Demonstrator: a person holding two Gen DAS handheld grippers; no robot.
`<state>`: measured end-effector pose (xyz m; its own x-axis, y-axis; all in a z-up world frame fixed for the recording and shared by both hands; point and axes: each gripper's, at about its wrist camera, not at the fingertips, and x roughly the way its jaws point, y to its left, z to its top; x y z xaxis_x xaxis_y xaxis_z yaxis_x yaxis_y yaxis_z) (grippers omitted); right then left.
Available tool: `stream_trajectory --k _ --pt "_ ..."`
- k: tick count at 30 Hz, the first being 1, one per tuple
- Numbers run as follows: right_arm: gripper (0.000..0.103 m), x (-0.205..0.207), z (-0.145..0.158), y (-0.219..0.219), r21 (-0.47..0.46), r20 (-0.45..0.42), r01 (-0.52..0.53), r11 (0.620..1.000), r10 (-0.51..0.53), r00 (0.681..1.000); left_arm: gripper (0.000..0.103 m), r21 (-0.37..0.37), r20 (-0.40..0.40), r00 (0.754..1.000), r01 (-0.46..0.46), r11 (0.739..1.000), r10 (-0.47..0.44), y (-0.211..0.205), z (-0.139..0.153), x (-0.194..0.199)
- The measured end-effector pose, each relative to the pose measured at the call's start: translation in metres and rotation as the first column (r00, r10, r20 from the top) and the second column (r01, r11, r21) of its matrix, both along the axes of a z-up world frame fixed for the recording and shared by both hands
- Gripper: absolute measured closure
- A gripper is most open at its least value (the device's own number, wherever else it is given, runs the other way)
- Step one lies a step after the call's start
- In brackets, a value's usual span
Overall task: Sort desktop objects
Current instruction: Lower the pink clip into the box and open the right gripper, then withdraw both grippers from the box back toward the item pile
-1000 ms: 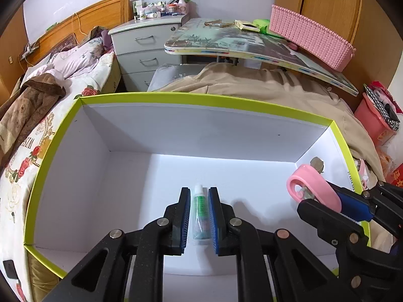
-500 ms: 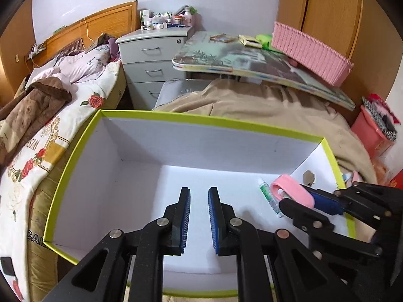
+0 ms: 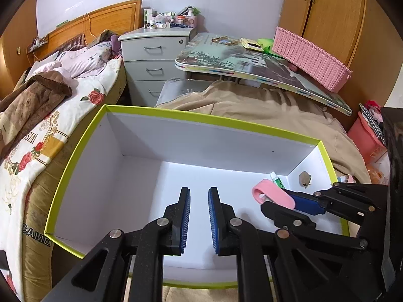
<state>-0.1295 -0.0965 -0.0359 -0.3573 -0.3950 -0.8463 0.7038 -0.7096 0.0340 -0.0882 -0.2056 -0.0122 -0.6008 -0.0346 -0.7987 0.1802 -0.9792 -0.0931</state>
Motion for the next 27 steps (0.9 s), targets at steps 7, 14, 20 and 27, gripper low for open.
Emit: stream_trajectory --k 7,14,20,27 --pt "0.085 -0.002 -0.004 -0.005 0.001 0.024 0.002 1.0 -0.002 1.0 0.088 -0.001 -0.003 1.0 -0.003 1.0 0.003 0.0 0.002 0.001" --pt "0.083 -0.001 -0.001 -0.004 -0.014 0.029 0.024 1.0 -0.023 0.999 0.088 -0.002 -0.008 1.0 -0.013 1.0 0.013 -0.002 0.005 0.004" --pt "0.083 0.001 0.002 -0.002 -0.029 0.032 0.041 0.999 -0.041 0.999 0.088 -0.003 -0.006 1.0 -0.018 1.0 0.018 -0.001 0.006 0.007" --pt "0.083 0.008 0.014 0.005 -0.055 0.01 0.045 0.997 -0.045 0.999 0.088 0.0 -0.011 1.0 -0.024 1.0 0.024 0.002 0.01 0.011"
